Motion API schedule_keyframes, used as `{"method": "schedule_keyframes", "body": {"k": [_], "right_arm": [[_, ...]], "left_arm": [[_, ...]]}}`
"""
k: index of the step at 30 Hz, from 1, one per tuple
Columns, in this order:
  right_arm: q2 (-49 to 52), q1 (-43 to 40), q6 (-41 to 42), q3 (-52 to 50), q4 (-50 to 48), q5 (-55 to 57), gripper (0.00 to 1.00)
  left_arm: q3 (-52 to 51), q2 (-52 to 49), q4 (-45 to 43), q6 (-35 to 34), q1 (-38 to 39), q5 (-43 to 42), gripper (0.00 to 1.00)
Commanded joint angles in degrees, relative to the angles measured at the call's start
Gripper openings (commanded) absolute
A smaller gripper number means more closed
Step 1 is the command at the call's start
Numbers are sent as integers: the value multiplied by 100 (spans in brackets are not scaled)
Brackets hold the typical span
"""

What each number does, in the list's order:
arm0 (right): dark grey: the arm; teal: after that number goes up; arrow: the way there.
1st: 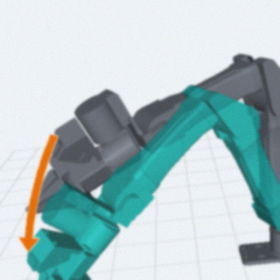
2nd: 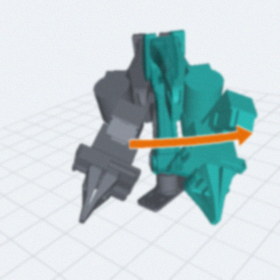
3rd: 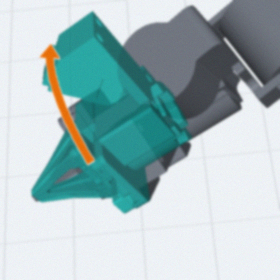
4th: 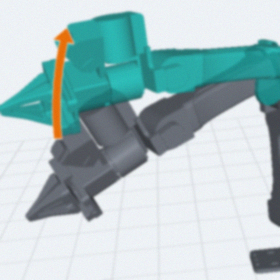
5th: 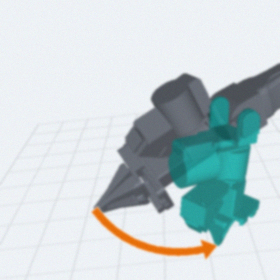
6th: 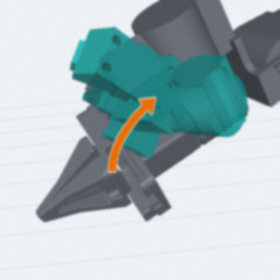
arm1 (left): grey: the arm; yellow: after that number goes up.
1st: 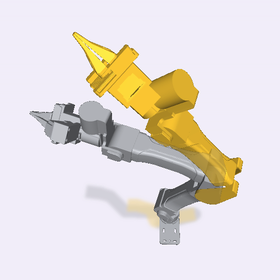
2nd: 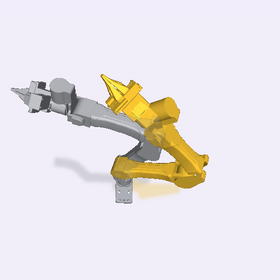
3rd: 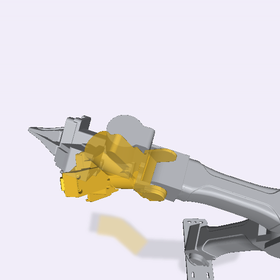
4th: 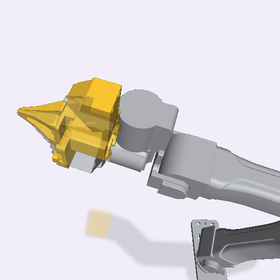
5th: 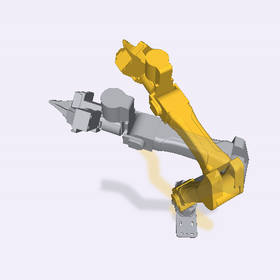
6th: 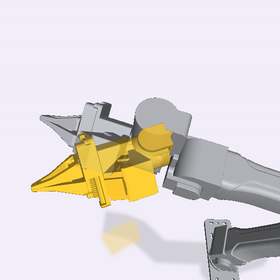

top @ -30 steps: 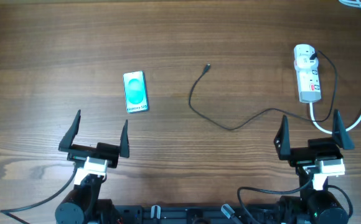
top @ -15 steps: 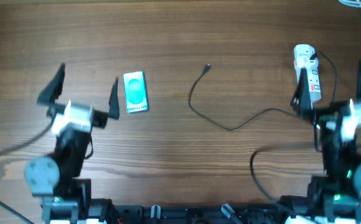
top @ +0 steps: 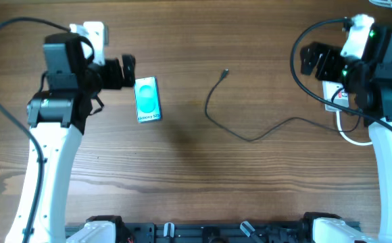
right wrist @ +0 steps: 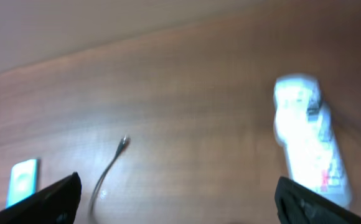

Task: Plug charger to phone and switch on socket
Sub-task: 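Move the left gripper to the phone and grasp its top edge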

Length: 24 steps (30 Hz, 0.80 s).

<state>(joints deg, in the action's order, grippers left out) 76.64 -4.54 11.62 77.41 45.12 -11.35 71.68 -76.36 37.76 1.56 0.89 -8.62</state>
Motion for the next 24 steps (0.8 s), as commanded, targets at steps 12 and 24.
{"method": "schedule_keyframes", "body": {"k": [12, 24], "right_arm": [[-142, 20, 809, 96, 1530, -909, 100], [-142, 20, 782, 92, 1617, -905, 100]], "left_arm": [[120, 37, 1471, -1746, 142, -1939, 100], [3045, -3303, 3388, -2151, 581, 640, 100]]}}
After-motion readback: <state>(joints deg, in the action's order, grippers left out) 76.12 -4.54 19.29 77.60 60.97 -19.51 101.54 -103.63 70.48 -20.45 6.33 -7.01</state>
